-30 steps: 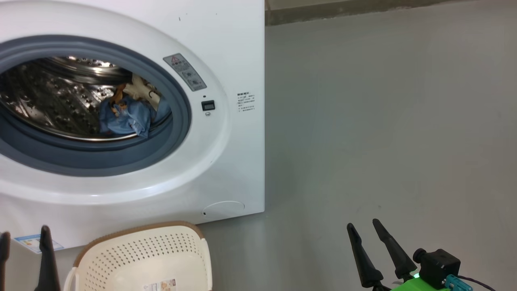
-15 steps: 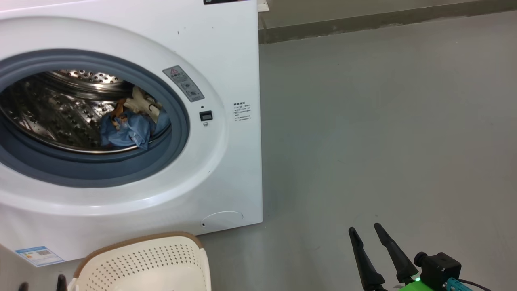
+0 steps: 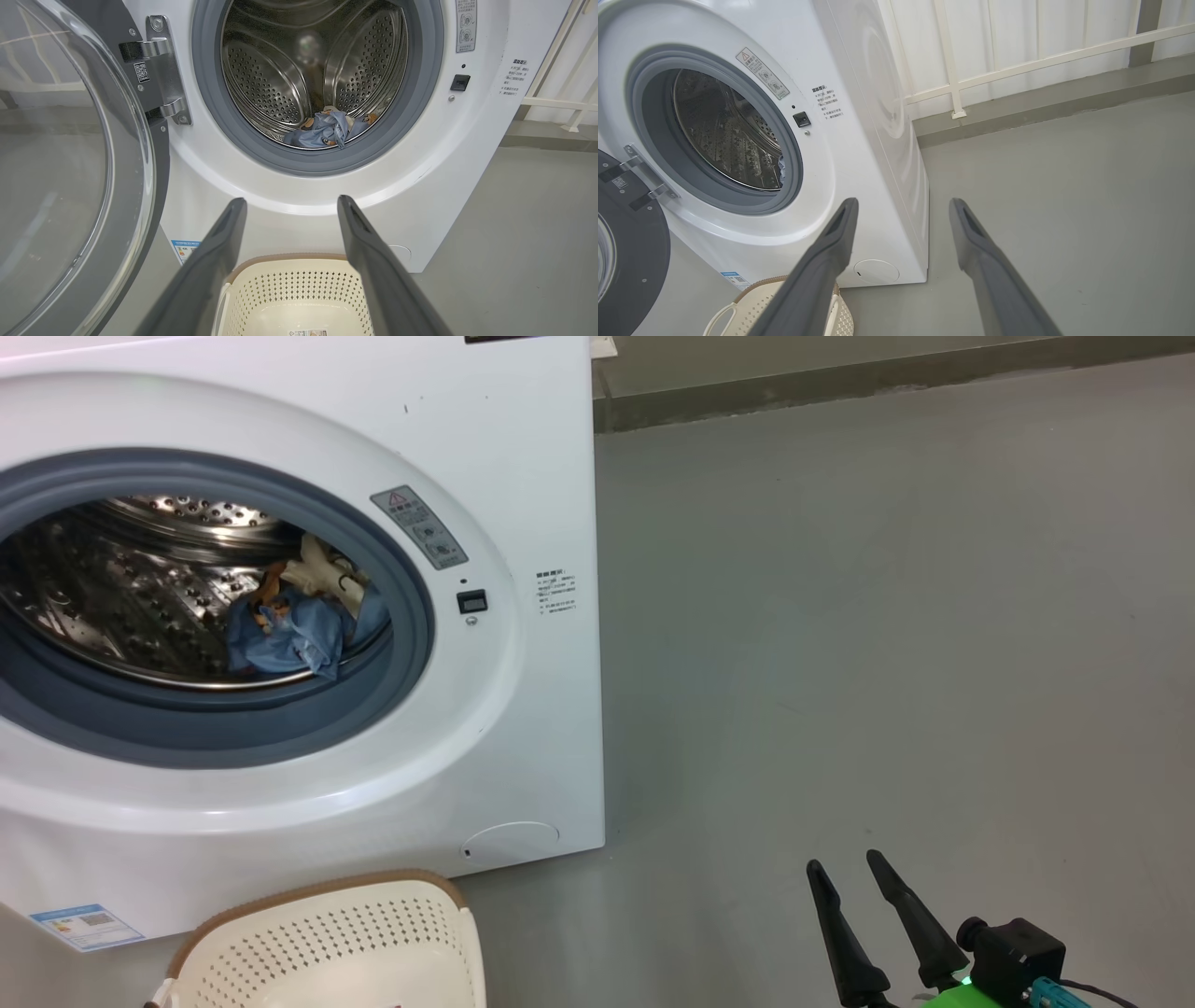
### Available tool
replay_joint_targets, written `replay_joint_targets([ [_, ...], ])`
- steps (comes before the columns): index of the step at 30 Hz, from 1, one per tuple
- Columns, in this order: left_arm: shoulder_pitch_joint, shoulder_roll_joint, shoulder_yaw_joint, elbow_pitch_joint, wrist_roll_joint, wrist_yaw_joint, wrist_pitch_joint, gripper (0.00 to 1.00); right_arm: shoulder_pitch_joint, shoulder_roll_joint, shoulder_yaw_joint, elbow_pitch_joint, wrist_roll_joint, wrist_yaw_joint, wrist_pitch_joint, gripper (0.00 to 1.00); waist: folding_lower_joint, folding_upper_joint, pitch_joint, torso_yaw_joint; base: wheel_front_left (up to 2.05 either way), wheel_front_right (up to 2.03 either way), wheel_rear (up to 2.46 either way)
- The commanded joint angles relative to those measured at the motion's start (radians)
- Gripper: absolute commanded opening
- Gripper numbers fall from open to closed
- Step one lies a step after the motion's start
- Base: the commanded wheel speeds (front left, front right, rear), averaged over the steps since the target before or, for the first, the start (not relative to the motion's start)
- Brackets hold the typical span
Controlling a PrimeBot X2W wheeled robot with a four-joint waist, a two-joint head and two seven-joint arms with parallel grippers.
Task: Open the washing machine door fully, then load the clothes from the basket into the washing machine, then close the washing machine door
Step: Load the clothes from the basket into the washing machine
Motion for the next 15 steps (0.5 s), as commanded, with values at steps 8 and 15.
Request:
replay_joint_targets([
  [8,-0.020,0.008,0.027,-0.005,-0.006,-0.003,-0.008,1.00,-0.017,-0.002,0.017,-0.027,-0.011,0.003,-0.005,1.00,0.0000,0.0000,-0.004,0.008,0.00,0.00,0.00],
  [15,-0.024,0.005,0.027,0.000,-0.002,-0.003,-0.008,1.00,-0.020,-0.002,0.017,-0.030,-0.015,0.003,-0.005,1.00,0.0000,0.0000,-0.005,0.020,0.00,0.00,0.00],
])
